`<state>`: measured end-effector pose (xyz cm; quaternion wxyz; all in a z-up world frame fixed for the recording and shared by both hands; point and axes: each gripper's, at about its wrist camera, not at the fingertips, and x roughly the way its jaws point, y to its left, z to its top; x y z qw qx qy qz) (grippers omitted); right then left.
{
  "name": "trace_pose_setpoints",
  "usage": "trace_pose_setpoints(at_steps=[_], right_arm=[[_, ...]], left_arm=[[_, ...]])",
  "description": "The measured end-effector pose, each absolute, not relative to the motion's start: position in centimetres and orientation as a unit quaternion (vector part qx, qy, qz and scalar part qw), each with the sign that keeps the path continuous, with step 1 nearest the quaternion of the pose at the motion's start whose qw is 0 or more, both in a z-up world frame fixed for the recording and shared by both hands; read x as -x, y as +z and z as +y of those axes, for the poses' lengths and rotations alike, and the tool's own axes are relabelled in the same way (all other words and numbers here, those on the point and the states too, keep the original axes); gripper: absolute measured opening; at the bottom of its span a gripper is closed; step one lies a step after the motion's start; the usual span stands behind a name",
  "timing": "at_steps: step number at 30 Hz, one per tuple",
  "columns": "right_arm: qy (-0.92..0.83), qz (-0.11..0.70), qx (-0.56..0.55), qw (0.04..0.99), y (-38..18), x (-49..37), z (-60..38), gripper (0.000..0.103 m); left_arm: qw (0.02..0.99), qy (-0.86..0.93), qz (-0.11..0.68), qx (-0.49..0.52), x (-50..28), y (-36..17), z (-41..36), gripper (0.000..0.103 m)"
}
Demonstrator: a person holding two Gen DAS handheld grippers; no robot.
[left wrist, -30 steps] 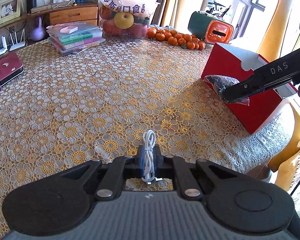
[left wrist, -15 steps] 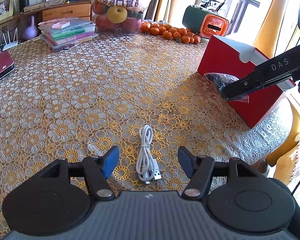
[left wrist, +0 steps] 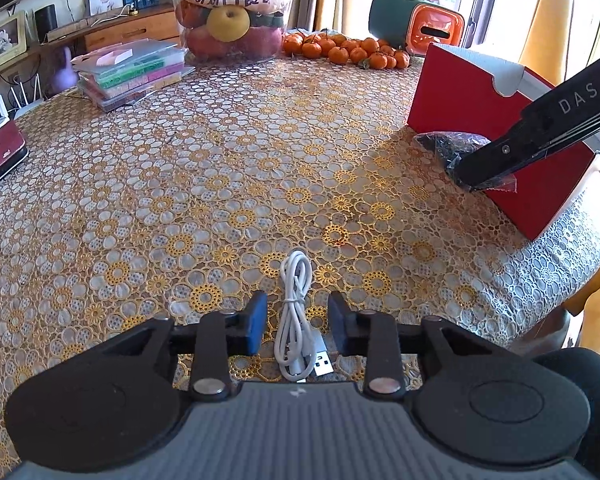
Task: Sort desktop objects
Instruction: 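Carry the white cable with the left tool while the right tool carries the dark bag toward the shoebox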
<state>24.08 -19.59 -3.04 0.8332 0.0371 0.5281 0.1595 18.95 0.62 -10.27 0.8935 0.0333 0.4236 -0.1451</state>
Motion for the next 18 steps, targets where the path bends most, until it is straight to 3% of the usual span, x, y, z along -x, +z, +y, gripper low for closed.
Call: trace_pose_setpoints(at_steps=[2, 3, 18], right_arm=[[0.159, 0.527, -0.037, 0.834, -3.0, -24.0, -19.7, 0.031], [0.159, 0.526, -0.038, 0.834, -2.9, -24.0, -19.7, 0.031], [0.163, 0.515, -0.043, 0.841, -1.4, -23.2, -20.6, 0.031]], left_arm=[[0.894, -0.142, 0.422, -0.041, -18.8, -10.3, 0.6, 0.016], [0.894, -0.143, 0.423, -0.041, -18.8, -10.3, 0.6, 0.014], [0.896, -0.157, 0.413, -0.042, -18.2, -8.1, 0.3, 0.013]])
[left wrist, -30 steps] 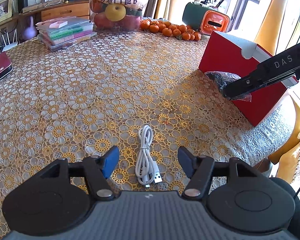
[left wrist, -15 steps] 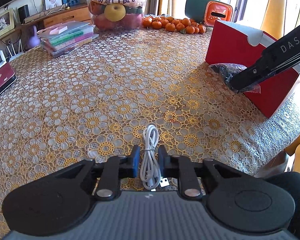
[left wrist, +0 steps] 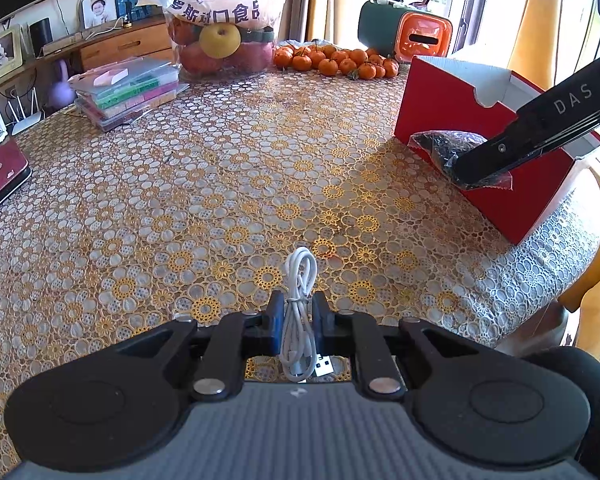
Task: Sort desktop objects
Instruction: 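Carry the white cable with the left tool while the right tool carries the dark bag toward the shoebox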
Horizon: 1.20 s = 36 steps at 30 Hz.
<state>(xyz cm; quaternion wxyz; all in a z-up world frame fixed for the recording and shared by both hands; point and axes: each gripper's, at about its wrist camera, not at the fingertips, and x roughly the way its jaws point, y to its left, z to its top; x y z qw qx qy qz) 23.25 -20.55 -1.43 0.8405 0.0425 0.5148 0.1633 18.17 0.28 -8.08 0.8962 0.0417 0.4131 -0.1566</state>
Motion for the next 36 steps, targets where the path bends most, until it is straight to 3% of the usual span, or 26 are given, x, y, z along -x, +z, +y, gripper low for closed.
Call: trace_pose_setpoints(at_steps=[36], right_arm=[[0.164, 0.466, -0.035, 0.869, 5.8, -17.3, -29.7, 0.031]], left_arm=[[0.886, -0.260, 0.381, -0.054, -17.6, 3.1, -9.6, 0.013]])
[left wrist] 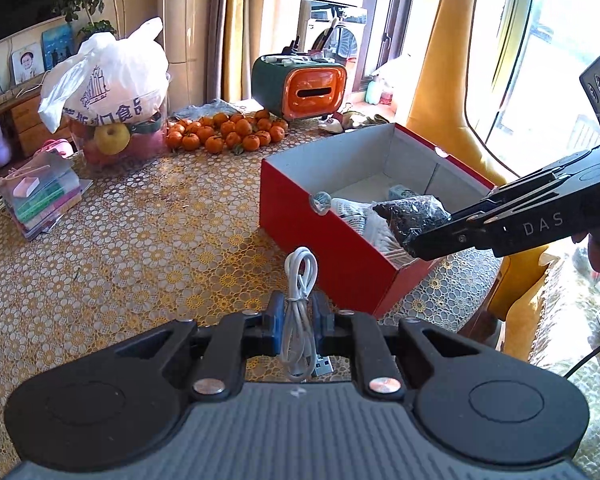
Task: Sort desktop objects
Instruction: 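Carry the white cable with the left tool while the right tool carries the dark bag toward the shoebox, then lower the white cable into the shoebox with the left tool while the right tool lowers the dark bag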
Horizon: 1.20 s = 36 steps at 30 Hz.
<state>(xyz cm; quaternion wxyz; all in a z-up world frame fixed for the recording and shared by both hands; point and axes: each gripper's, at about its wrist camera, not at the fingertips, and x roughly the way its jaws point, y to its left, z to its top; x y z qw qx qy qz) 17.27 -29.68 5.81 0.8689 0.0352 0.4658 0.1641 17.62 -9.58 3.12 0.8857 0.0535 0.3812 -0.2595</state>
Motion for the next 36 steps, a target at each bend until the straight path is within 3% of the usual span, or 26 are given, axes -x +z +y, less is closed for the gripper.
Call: trace_pose_setpoints(at_steps=[36], right_arm=[[0.086, 0.471, -0.055, 0.876, 3.0, -23.5, -41.8, 0.031]], left_arm=[[0.863, -0.310, 0.386, -0.102, -25.7, 3.3, -23.0, 0.013]])
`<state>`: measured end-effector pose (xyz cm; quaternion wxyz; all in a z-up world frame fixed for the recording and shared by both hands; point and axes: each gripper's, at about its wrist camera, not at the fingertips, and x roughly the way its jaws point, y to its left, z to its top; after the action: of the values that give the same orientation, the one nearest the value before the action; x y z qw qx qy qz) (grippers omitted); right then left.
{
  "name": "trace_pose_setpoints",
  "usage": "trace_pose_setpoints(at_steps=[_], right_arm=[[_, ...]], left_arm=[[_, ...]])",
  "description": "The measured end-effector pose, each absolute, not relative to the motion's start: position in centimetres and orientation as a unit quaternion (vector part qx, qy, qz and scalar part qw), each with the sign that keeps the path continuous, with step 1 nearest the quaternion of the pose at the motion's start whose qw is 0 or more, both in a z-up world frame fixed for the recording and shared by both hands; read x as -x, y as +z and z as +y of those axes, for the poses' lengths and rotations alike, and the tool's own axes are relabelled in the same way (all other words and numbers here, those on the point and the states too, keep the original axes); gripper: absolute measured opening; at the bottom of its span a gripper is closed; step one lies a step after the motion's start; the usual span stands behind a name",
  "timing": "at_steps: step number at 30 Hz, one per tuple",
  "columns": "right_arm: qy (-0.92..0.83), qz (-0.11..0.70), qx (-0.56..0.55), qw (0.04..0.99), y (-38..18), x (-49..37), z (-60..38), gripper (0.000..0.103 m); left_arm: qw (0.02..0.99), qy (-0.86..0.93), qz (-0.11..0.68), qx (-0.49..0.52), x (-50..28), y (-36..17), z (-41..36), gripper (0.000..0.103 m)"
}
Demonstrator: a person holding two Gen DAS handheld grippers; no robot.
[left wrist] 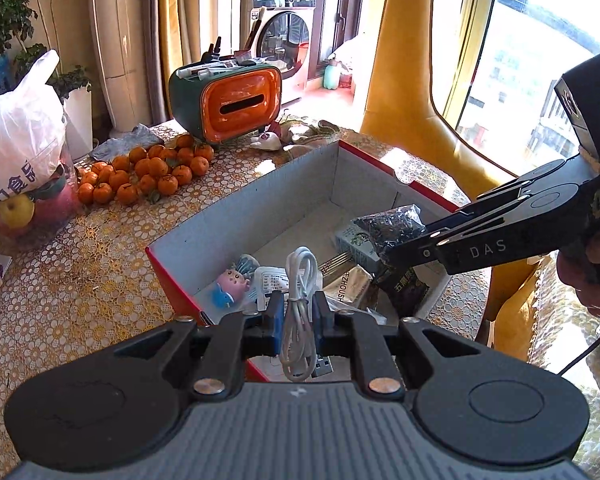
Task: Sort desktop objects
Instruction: 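Lower the white cable into the shoebox with the left tool while the right tool lowers the dark bag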
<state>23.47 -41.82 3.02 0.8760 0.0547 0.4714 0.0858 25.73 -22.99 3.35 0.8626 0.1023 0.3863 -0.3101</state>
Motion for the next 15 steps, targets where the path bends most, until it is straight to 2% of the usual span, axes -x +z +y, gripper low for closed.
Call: trace_pose_setpoints(at_steps=[15], right_arm=[[0.063, 0.492, -0.066, 0.866, -0.5, -29.4, -42.7, 0.030]], left_arm=[[0.840, -0.301, 0.430, -0.139, -30.9, -1.0, -27.0, 0.013]])
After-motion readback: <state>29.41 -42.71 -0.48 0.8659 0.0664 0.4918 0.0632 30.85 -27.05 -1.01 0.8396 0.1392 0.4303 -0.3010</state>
